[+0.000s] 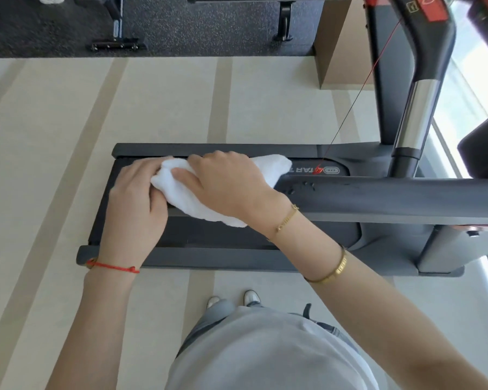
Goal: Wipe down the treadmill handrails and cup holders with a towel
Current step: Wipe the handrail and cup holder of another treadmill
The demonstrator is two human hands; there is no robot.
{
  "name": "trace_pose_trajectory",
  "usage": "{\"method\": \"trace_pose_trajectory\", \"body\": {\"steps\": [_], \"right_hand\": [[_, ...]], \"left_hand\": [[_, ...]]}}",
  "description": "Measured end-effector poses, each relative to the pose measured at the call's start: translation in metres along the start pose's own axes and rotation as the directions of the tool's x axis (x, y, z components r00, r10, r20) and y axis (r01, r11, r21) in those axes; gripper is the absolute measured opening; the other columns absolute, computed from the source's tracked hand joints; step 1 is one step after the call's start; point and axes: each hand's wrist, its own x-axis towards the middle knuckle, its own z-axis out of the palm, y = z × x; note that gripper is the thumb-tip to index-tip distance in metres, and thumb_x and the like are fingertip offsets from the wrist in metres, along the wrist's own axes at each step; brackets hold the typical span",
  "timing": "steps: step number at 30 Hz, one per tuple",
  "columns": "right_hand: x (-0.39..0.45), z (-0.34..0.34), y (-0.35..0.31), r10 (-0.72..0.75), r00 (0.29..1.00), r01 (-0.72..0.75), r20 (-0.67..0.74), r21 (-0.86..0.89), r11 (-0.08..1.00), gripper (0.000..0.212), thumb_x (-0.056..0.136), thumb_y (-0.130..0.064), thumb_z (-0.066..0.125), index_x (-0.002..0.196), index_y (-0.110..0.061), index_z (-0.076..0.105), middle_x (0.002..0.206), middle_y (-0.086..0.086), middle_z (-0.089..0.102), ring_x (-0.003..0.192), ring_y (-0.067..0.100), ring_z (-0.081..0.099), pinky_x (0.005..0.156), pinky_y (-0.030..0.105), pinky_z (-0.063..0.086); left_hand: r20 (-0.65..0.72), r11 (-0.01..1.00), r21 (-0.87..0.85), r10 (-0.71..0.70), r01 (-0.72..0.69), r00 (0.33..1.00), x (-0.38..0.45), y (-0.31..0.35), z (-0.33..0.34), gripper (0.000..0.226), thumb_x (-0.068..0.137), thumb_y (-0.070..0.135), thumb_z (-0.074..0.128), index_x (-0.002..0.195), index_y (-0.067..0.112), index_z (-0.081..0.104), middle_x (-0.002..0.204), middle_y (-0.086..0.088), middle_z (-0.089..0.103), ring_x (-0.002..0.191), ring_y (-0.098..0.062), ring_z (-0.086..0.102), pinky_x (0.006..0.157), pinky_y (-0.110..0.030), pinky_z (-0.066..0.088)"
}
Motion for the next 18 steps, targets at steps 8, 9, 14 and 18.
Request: {"method": "trace_pose_trajectory", "body": {"steps": [8,9,14,18], "right_hand": [[0.008,0.004,-0.003,-0.042,0.999,0.042,-0.012,0.006,0.999,0.049,0.097,-0.062,0.030,0.088,-0.021,0.056,0.064,-0.006,0.049,0.053,0.015,0.042,0.048,0.028,0.021],[0.004,0.004,0.000,-0.037,0.999,0.036,-0.024,-0.004,0.999,0.050,0.096,-0.062,0.031,0.090,-0.021,0.057,0.067,-0.006,0.052,0.056,0.019,0.045,0.049,0.029,0.021],[-0.004,0.000,0.004,0.079,0.994,-0.083,-0.072,-0.054,0.995,0.050,0.096,-0.059,0.032,0.079,-0.019,0.056,0.059,-0.003,0.048,0.057,0.024,0.043,0.047,0.029,0.020],[0.016,0.005,-0.017,0.083,0.997,-0.083,0.001,-0.036,0.996,0.053,0.098,-0.055,0.030,0.078,-0.017,0.061,0.056,-0.003,0.046,0.050,0.017,0.038,0.049,0.030,0.022]], "left_hand": [[0.004,0.998,0.032,0.060,-0.060,0.998,0.002,-0.020,-0.011,0.044,0.084,-0.012,0.044,0.117,0.006,0.065,0.113,-0.007,0.067,0.103,-0.023,0.057,0.088,-0.017,0.037],[0.014,0.998,0.024,0.064,-0.064,0.998,0.002,-0.023,-0.011,0.042,0.086,-0.011,0.045,0.118,0.007,0.065,0.114,-0.006,0.067,0.103,-0.024,0.058,0.088,-0.020,0.039],[0.036,0.999,-0.023,0.043,-0.042,0.998,0.003,-0.037,-0.010,0.031,0.097,0.003,0.048,0.121,0.011,0.066,0.115,-0.001,0.066,0.093,-0.019,0.057,0.084,-0.025,0.043],[0.067,0.999,-0.049,0.024,-0.020,0.998,0.002,-0.043,-0.015,0.027,0.097,0.009,0.047,0.117,0.009,0.065,0.115,-0.001,0.066,0.080,-0.008,0.043,0.079,-0.005,0.034]]}}
